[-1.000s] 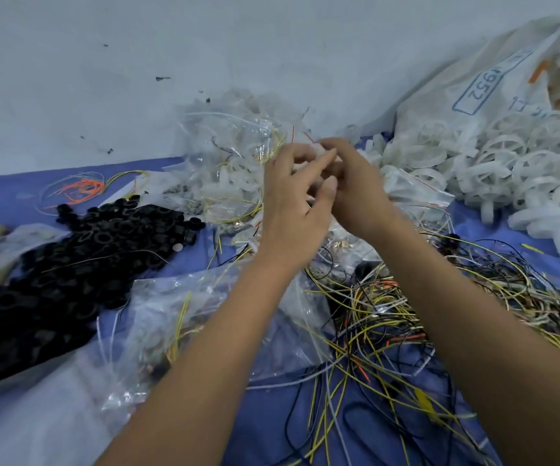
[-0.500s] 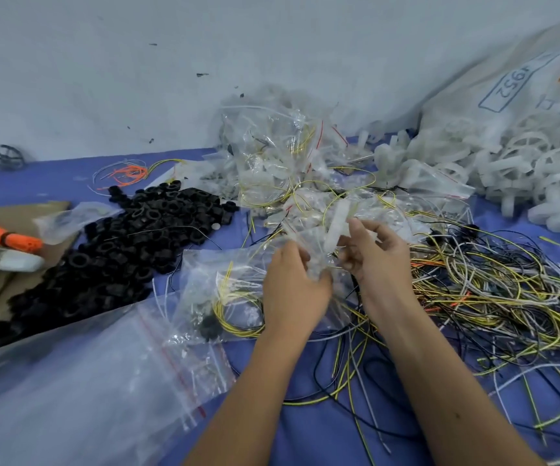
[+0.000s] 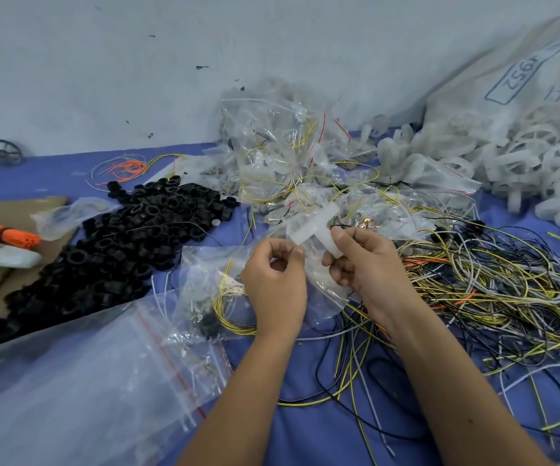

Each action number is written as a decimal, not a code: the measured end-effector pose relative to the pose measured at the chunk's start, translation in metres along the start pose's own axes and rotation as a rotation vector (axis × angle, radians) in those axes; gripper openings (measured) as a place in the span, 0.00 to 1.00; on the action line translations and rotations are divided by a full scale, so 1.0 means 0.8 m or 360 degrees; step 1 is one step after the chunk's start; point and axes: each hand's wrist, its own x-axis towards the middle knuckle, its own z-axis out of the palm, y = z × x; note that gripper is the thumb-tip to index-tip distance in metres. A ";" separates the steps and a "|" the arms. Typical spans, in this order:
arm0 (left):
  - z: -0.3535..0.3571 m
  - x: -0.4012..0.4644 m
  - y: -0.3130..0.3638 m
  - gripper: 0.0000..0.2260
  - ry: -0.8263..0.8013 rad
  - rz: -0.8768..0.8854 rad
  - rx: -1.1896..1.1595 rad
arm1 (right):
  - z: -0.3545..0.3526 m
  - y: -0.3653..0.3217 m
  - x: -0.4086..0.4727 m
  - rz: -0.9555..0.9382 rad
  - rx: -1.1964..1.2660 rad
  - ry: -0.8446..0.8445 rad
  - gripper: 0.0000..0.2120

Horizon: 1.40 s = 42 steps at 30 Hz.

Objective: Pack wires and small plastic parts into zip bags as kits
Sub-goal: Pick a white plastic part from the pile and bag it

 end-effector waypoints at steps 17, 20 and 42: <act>-0.001 -0.002 0.024 0.03 0.0075 0.0968 0.0510 | 0.007 0.000 -0.005 -0.0616 -0.1090 -0.0067 0.09; 0.004 -0.004 0.036 0.03 0.0028 0.1064 0.0556 | 0.011 -0.002 -0.006 -0.0424 -0.0658 -0.0195 0.07; 0.028 0.009 0.071 0.04 -0.0463 0.0693 0.0716 | 0.021 0.018 -0.002 -0.0312 -0.0471 -0.0439 0.22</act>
